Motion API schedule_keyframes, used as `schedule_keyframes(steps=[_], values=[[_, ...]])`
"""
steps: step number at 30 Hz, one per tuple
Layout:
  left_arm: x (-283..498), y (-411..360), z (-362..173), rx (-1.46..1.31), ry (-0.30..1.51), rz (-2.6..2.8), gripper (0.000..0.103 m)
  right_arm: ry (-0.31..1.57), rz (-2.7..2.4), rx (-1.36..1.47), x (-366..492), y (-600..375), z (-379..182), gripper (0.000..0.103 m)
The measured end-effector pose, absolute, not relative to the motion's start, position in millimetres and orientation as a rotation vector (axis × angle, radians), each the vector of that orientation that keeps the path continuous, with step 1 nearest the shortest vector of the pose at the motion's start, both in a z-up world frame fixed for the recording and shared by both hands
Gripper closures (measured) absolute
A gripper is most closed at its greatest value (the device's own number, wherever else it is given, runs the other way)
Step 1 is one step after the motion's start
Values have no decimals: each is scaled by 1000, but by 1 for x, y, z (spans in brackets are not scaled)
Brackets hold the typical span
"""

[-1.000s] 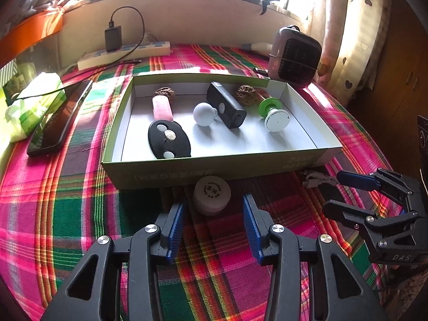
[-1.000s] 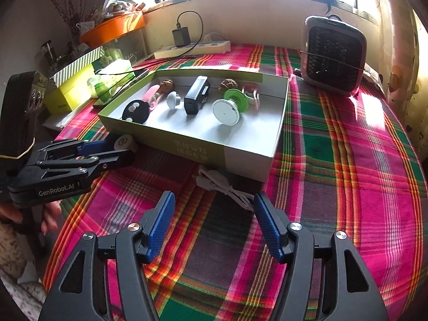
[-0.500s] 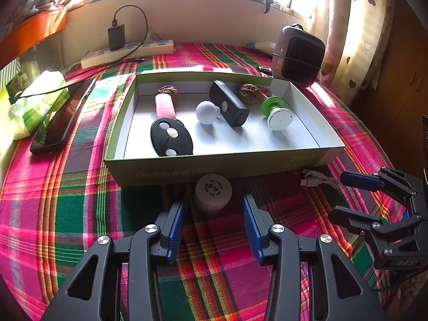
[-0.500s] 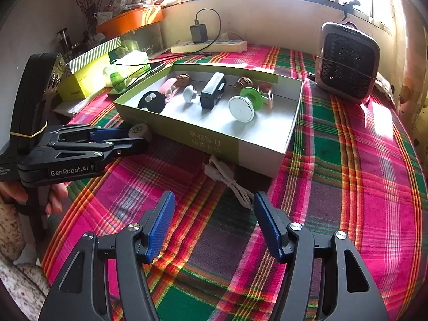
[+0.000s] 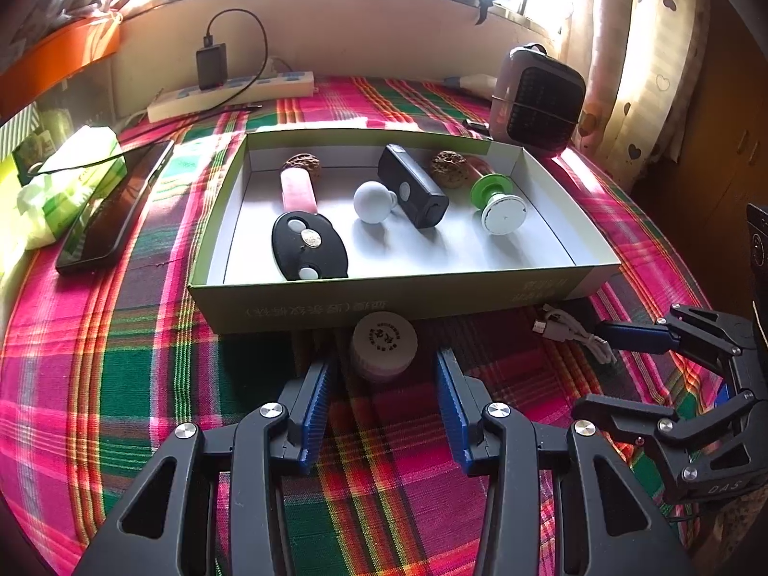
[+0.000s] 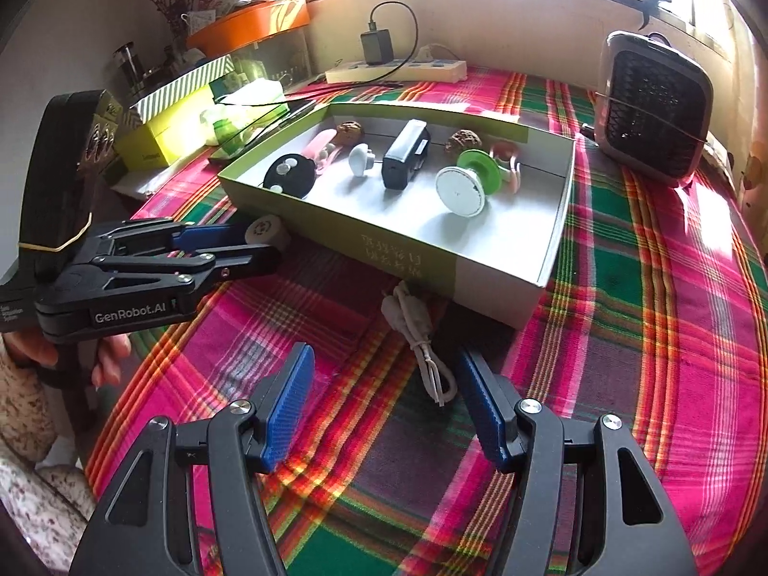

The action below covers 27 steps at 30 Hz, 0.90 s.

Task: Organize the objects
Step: 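Move the left tool to the white round container while the right tool reaches the white cable, then close the left tool on the white container while the right tool closes on the cable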

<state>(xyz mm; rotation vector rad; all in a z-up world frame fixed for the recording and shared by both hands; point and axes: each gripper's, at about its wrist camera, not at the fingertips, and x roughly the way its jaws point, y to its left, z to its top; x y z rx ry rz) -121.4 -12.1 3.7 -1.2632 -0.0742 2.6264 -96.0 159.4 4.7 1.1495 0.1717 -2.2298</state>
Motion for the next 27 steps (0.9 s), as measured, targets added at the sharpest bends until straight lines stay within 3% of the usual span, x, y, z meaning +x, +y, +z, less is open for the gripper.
schedule_keyframes(steps=[21, 27], values=[[-130, -8, 3, -1261, -30, 2656, 64, 281, -2435, 1189, -108, 139, 0, 41], [-130, -11, 3, -1265, -26, 2669, 75, 268, -2456, 1186, -106, 137, 1, 56]])
